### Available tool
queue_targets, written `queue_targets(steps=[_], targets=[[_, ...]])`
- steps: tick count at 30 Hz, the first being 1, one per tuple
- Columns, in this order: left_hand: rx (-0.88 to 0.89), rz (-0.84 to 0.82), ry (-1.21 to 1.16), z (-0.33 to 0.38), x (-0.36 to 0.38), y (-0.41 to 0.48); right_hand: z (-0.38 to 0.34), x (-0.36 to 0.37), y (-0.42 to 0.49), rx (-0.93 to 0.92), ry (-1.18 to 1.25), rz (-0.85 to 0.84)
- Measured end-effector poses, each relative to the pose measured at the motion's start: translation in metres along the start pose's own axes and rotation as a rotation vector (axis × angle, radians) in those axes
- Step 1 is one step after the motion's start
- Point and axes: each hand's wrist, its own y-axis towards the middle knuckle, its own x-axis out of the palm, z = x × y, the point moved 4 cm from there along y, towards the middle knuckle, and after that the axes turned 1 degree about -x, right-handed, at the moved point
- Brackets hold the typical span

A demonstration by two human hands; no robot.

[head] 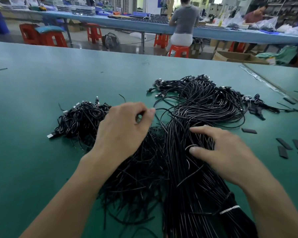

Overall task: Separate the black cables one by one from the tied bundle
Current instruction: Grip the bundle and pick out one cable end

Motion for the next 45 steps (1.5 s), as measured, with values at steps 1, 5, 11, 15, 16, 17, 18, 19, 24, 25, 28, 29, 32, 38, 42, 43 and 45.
queue_targets(steps=[1, 5, 11, 15, 16, 17, 18, 19, 24, 25, 28, 29, 32, 38, 42, 43, 45], targets=[[0.035, -0.121, -0.077, 0.004, 0.005, -0.001, -0.004, 0.003, -0.001, -0.023, -0.065, -0.010], [0.150, -0.386, -0.192, 0.022, 0.021, -0.011, -0.032, 0.006, -0.001, -0.331, 0.105, 0.085], [0.023, -0.302, -0.170, 0.010, 0.019, -0.005, -0.030, 0.005, 0.000, -0.432, 0.423, 0.150], [-0.032, -0.581, -0.203, 0.013, 0.027, -0.013, -0.029, -0.001, 0.001, -0.437, 0.553, 0.257], [-0.017, -0.666, -0.293, 0.019, 0.029, -0.016, -0.028, -0.003, 0.002, -0.434, 0.609, 0.265], [0.001, -0.736, -0.400, 0.025, 0.029, -0.019, -0.028, -0.004, 0.002, -0.439, 0.674, 0.256], [0.010, -0.790, -0.519, 0.031, 0.029, -0.022, -0.028, -0.004, 0.002, -0.444, 0.745, 0.231], [0.004, -0.834, -0.644, 0.035, 0.027, -0.023, -0.027, -0.004, 0.002, -0.440, 0.807, 0.200], [-0.104, -0.829, -1.196, 0.045, 0.018, -0.021, -0.028, 0.010, 0.004, -0.365, 0.791, 0.029], [-0.149, -0.762, -1.296, 0.044, 0.017, -0.018, -0.030, 0.014, 0.004, -0.330, 0.741, -0.016], [-0.329, -0.508, -1.554, 0.034, 0.018, -0.008, -0.039, 0.026, 0.000, -0.345, 0.555, -0.128], [-0.373, -0.431, -1.577, 0.030, 0.020, -0.006, -0.045, 0.028, -0.004, -0.385, 0.524, -0.164], [-0.414, -0.268, -1.474, 0.017, 0.025, -0.004, -0.059, 0.030, -0.014, -0.473, 0.467, -0.229], [-0.178, -0.032, -0.740, 0.014, 0.029, -0.007, -0.066, 0.019, -0.020, -0.543, 0.399, -0.176], [-0.060, -0.235, -0.643, 0.023, 0.034, -0.012, -0.055, 0.001, -0.015, -0.532, 0.474, 0.073], [-0.051, -0.324, -0.652, 0.027, 0.035, -0.014, -0.051, -0.006, -0.014, -0.521, 0.506, 0.141], [-0.080, -0.488, -0.698, 0.035, 0.036, -0.019, -0.045, -0.014, -0.013, -0.541, 0.596, 0.185]])
